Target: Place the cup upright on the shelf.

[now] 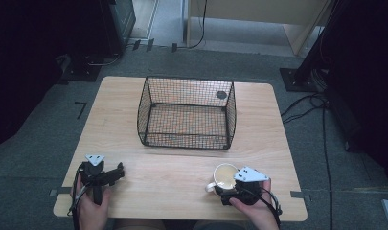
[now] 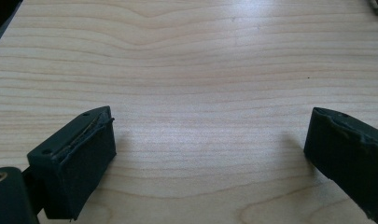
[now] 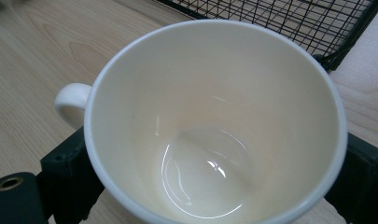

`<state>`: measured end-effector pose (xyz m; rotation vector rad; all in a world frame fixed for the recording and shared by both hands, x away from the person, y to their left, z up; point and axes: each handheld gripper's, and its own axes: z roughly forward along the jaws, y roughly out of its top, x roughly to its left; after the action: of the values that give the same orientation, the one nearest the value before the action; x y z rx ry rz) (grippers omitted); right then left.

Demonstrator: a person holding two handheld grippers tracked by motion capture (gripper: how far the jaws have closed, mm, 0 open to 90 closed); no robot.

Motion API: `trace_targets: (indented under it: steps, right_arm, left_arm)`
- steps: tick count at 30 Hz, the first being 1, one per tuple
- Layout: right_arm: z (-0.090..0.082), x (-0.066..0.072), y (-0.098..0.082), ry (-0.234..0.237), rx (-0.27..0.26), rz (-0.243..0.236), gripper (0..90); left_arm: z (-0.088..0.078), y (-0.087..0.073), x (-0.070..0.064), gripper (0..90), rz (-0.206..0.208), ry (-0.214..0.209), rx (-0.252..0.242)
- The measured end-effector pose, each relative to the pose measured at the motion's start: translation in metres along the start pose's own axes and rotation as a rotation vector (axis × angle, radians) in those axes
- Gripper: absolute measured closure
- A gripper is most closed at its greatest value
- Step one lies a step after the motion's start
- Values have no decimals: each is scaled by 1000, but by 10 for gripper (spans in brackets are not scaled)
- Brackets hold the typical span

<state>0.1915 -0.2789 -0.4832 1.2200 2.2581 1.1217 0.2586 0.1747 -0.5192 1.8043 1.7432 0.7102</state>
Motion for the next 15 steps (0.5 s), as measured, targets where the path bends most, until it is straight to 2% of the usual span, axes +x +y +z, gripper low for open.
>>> trace_targets:
  steps: [7, 12, 15]
  right_arm:
    - [-1, 4, 0, -18, -9, -25, 85]
    - [-5, 3, 4, -7, -24, -9, 85]
    - [-8, 3, 8, -17, -27, -9, 85]
  left_arm:
    - [0, 0, 0, 22, 0, 0, 0]
    - [0, 0, 0, 22, 0, -1, 1]
    - [0, 0, 0, 22, 0, 0, 0]
